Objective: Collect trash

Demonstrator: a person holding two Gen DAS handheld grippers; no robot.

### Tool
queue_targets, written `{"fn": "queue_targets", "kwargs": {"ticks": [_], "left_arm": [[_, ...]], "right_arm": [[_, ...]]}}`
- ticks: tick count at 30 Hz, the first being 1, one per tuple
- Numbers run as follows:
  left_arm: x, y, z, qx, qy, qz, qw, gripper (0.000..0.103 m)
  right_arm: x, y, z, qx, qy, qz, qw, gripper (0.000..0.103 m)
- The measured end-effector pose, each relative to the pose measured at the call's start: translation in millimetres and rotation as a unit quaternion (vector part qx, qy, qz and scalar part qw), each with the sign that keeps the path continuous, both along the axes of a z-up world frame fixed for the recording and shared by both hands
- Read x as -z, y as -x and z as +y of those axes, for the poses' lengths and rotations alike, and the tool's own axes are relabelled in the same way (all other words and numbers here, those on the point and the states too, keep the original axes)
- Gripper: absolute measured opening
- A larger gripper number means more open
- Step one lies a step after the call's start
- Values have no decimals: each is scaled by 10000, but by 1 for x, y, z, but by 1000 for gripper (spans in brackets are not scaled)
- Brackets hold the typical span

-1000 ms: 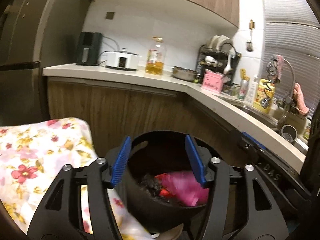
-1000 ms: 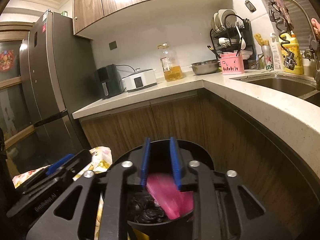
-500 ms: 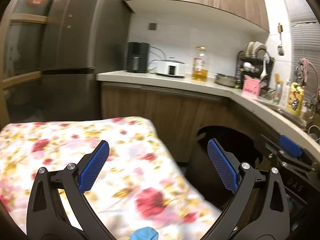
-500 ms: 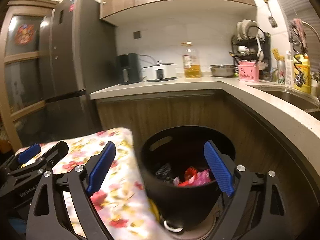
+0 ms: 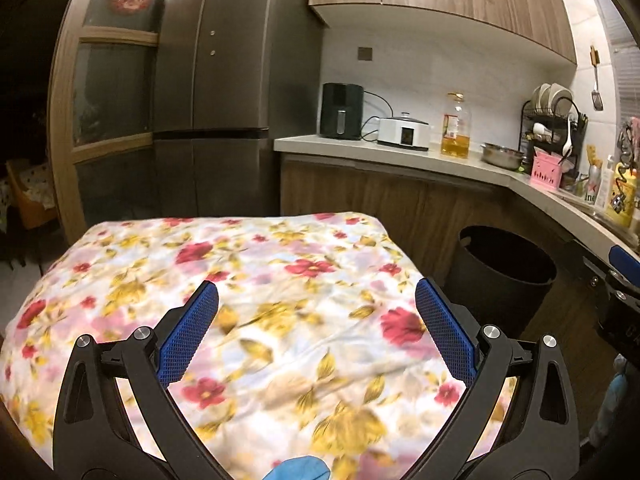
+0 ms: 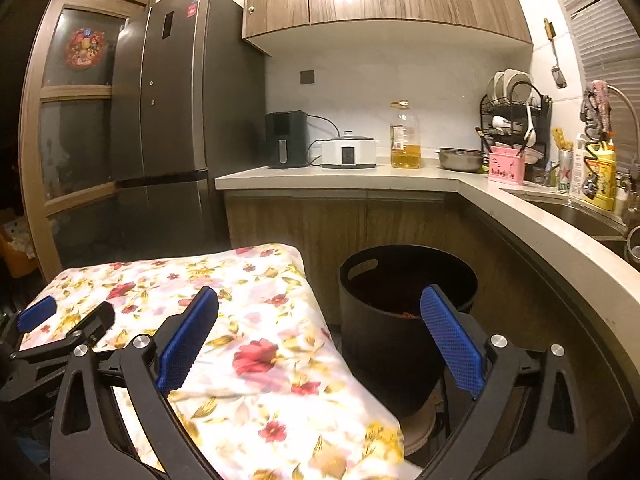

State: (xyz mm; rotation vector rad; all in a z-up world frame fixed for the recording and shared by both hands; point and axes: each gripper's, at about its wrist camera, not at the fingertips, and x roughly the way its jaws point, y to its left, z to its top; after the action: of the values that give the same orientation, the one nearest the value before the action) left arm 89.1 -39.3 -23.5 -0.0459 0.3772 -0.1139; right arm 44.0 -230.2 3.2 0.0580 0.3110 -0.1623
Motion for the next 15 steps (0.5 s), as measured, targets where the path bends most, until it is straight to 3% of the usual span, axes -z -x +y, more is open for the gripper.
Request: {"fn": "queue_targets", "kwargs": {"ticks": [4,15], "left_arm": [[-2,19,15,-34,120,65,9999,97],[-5,60,29,-79,89,126,9999,97]], "right_arm": [[1,19,9,124,-22,82,9999,97],[1,64,33,-161,13,220,9996,97]]}}
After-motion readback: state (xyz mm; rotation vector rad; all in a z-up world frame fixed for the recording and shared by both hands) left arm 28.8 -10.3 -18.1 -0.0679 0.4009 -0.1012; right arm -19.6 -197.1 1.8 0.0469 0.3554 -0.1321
